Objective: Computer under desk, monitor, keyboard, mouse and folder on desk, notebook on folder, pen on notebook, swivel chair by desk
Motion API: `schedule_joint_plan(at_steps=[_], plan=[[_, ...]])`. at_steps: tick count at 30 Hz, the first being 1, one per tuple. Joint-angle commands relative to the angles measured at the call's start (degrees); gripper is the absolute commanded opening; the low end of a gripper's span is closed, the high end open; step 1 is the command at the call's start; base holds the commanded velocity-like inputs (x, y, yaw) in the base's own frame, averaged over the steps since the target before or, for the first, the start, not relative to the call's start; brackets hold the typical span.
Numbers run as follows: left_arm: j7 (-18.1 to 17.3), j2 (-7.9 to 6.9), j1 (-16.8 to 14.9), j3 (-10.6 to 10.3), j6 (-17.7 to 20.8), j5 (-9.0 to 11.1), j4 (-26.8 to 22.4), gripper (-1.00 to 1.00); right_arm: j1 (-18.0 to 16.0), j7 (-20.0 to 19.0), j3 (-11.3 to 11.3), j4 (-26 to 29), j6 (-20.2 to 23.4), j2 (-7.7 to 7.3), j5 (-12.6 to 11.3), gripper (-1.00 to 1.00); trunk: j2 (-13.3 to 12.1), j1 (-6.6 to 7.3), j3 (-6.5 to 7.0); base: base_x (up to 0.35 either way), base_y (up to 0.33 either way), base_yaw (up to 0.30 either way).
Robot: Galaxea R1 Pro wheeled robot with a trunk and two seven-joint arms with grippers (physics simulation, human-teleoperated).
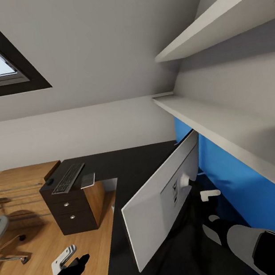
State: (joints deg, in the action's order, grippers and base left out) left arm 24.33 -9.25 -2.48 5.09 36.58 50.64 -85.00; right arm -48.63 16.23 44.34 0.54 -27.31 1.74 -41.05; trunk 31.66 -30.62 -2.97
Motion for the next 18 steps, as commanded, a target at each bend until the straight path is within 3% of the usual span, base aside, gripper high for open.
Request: schedule_joint_plan(at_steps=[1,6,15,18], plan=[[0.5,0.0,-0.1,0.0,0.2,0.6,-0.1,1.0,-0.1,0.3,0.5,0.0,0.0,0.02,-0.3,1.0,0.1,-0.01,-0.12,-0.231,0.0,0.0],[0.5,0.01,-0.1,0.0,0.2,0.7,-0.1,1.0,0.0,0.2,0.5,0.0,0.0,0.02,-0.3,1.0,0.1,-0.01,-0.12,-0.226,0.0,0.0],[0.5,0.02,-0.1,0.0,0.2,0.7,-0.1,1.0,0.0,0.2,0.5,0.0,0.0,0.02,-0.3,1.0,0.1,-0.01,-0.12,-0.046,0.0,0.0],[0.5,0.02,-0.1,0.0,0.2,0.7,-0.1,1.0,0.0,0.2,0.5,0.0,0.0,0.02,-0.3,1.0,0.1,-0.01,-0.12,-0.212,0.0,0.0]])
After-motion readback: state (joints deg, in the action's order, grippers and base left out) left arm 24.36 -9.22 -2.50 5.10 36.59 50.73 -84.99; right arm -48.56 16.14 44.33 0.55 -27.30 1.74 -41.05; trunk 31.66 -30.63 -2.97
